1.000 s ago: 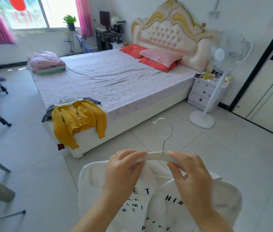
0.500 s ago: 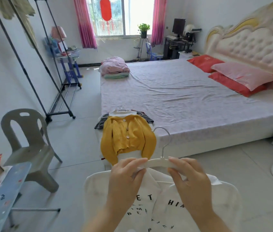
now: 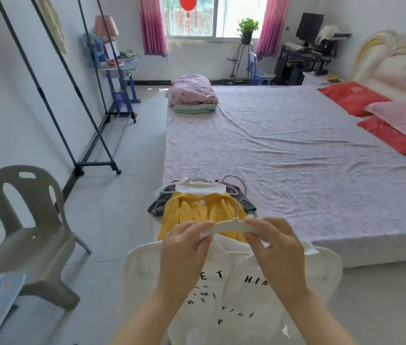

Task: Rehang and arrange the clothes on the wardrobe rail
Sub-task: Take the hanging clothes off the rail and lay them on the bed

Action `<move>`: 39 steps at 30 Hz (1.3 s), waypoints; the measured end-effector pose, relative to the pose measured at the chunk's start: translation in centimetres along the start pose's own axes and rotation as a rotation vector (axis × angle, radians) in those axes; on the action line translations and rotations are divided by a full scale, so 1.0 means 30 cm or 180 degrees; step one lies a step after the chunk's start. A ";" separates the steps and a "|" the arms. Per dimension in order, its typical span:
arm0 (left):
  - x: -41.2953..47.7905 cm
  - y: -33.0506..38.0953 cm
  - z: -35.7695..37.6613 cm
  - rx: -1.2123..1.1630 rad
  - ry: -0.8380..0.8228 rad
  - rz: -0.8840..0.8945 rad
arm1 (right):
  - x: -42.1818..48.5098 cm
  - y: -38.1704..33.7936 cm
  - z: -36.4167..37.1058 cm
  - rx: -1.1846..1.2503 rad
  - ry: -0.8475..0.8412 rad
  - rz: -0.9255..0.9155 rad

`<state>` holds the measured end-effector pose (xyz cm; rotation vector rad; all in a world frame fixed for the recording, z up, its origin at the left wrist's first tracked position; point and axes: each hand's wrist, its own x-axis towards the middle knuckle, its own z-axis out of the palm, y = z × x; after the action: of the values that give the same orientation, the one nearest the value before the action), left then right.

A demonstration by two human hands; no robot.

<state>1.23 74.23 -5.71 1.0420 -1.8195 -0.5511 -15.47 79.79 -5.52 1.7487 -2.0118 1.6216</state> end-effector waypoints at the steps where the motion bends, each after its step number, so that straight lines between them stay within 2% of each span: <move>1: 0.060 -0.037 0.015 0.0003 -0.0028 -0.0004 | 0.054 0.020 0.041 0.0003 -0.0005 0.0017; 9: 0.469 -0.286 0.150 -0.0022 -0.0130 -0.0059 | 0.408 0.187 0.330 0.0082 -0.0059 0.0215; 13: 0.633 -0.418 0.230 0.0126 -0.0154 -0.0324 | 0.566 0.296 0.489 0.0109 -0.0231 0.0391; 16: 0.756 -0.509 0.296 0.0227 -0.0188 -0.0595 | 0.690 0.386 0.607 0.0250 -0.0464 0.0548; 20: 0.923 -0.614 0.379 0.0479 -0.0295 -0.0888 | 0.860 0.512 0.754 0.0054 -0.0915 0.0732; 25: 1.070 -0.713 0.467 0.1138 -0.0923 -0.1678 | 1.049 0.643 0.956 -0.0627 -0.2324 0.1014; 27: 1.076 -0.749 0.489 0.1226 -0.1128 -0.1873 | 1.068 0.682 0.997 -0.0783 -0.2696 0.1036; 33: 1.063 -0.786 0.536 0.1431 -0.1981 -0.2084 | 0.940 0.812 0.925 -0.0872 -0.3191 0.1399; 39: 1.086 -0.735 0.592 0.1443 -0.2698 -0.1752 | 0.831 0.876 0.751 -0.1173 -0.3424 0.2067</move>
<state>-11.78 33.85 -13.64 1.8362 -2.4570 -1.0542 -31.21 42.26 -18.29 2.1425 -3.2692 0.1036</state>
